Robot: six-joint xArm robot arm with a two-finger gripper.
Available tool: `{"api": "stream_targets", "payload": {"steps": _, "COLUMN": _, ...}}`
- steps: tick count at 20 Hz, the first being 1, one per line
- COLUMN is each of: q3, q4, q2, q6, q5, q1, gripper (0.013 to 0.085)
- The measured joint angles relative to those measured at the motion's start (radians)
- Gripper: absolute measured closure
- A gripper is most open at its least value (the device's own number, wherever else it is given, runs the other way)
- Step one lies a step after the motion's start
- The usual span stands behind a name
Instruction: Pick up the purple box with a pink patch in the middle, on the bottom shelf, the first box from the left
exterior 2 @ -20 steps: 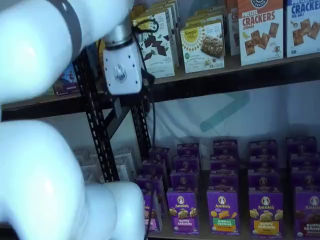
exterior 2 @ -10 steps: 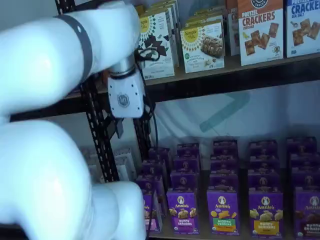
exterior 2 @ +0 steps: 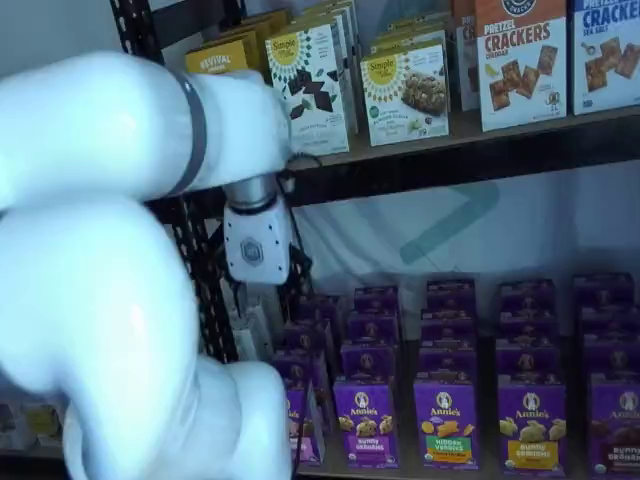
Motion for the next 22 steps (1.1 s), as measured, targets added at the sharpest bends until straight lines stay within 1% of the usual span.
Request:
{"api": "stream_targets", "payload": {"steps": 3, "q3": 0.031, "q4": 0.025, "q2": 0.058, "q6": -0.013, "q5": -0.066, "q1": 0.005, "gripper": 0.013}}
{"api": "stream_targets", "payload": {"steps": 5, "q3": 0.048, "q4": 0.029, "q2": 0.103, "q6": -0.019, "q5": -0.111, "q1": 0.007, "gripper": 0.013}}
{"api": "stream_targets", "payload": {"steps": 9, "q3": 0.082, "q4": -0.008, "q2": 0.192, "q6": -0.009, "q5": -0.225, "q1": 0.013, "gripper": 0.013}}
{"api": "stream_targets", "payload": {"steps": 11, "q3": 0.098, "q4": -0.016, "q2": 0.245, "q6": -0.015, "q5": -0.293, "q1": 0.009, "gripper": 0.013}}
{"api": "stream_targets", "payload": {"steps": 15, "q3": 0.123, "q4": -0.014, "q2": 0.326, "q6": -0.036, "q5": -0.417, "q1": 0.001, "gripper": 0.013}}
{"api": "stream_targets", "payload": {"steps": 17, "q3": 0.139, "q4": -0.011, "q2": 0.373, "q6": -0.048, "q5": -0.501, "q1": -0.002, "gripper": 0.013}}
{"api": "stream_targets", "payload": {"steps": 20, "q3": 0.146, "q4": -0.012, "q2": 0.468, "q6": -0.059, "q5": -0.609, "q1": -0.005, "gripper": 0.013}}
{"api": "stream_targets", "payload": {"steps": 22, "q3": 0.143, "q4": -0.013, "q2": 0.527, "q6": -0.063, "q5": -0.664, "q1": -0.006, "gripper": 0.013}}
